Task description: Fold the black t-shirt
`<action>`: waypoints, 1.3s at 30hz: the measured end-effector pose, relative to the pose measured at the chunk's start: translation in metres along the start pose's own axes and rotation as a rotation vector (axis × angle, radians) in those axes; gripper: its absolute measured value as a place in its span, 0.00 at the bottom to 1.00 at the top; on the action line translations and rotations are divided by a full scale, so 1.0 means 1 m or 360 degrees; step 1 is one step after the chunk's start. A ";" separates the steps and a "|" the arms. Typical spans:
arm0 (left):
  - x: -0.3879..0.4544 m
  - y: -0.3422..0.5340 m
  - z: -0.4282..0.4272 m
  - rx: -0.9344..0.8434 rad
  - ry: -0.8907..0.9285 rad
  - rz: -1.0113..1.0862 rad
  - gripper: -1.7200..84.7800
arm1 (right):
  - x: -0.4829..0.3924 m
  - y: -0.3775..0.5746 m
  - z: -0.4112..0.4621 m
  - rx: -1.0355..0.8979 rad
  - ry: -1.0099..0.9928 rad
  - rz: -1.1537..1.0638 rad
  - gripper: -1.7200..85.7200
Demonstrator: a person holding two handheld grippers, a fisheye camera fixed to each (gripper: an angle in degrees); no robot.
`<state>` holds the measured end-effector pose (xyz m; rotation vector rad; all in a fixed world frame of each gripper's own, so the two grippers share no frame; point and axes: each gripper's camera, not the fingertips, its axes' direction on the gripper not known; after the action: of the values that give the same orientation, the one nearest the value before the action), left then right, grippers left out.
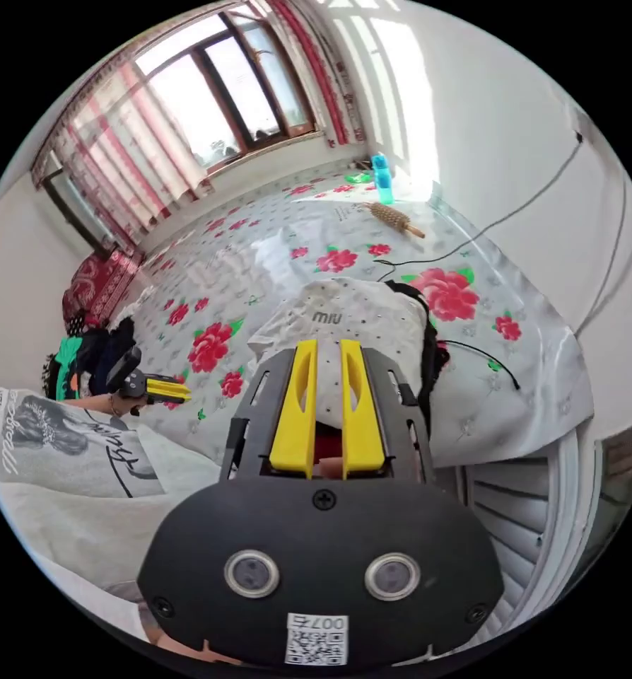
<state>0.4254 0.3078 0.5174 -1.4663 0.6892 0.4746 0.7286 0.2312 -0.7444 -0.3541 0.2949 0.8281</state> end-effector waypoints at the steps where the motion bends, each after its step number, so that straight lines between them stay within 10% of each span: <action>1: -0.009 0.020 0.006 -0.0063 -0.0047 -0.0131 0.08 | -0.033 -0.009 0.030 -0.0097 -0.0085 -0.0146 0.10; 19: -0.207 0.293 0.003 0.0034 -0.0127 -0.1504 0.12 | -0.469 0.081 0.386 -0.1321 -0.0056 -0.1314 0.09; 32: -0.425 0.339 0.041 0.0195 -0.0086 -0.1423 0.09 | -0.562 0.086 0.464 -0.1488 0.0362 -0.0931 0.07; 39: -0.391 0.336 0.034 0.0464 0.0390 -0.0640 0.03 | -0.586 0.093 0.487 -0.1476 0.0479 -0.0721 0.06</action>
<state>-0.0803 0.4103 0.5347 -1.3501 0.6047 -0.1145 0.3388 0.1046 -0.0954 -1.3686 0.0799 0.4118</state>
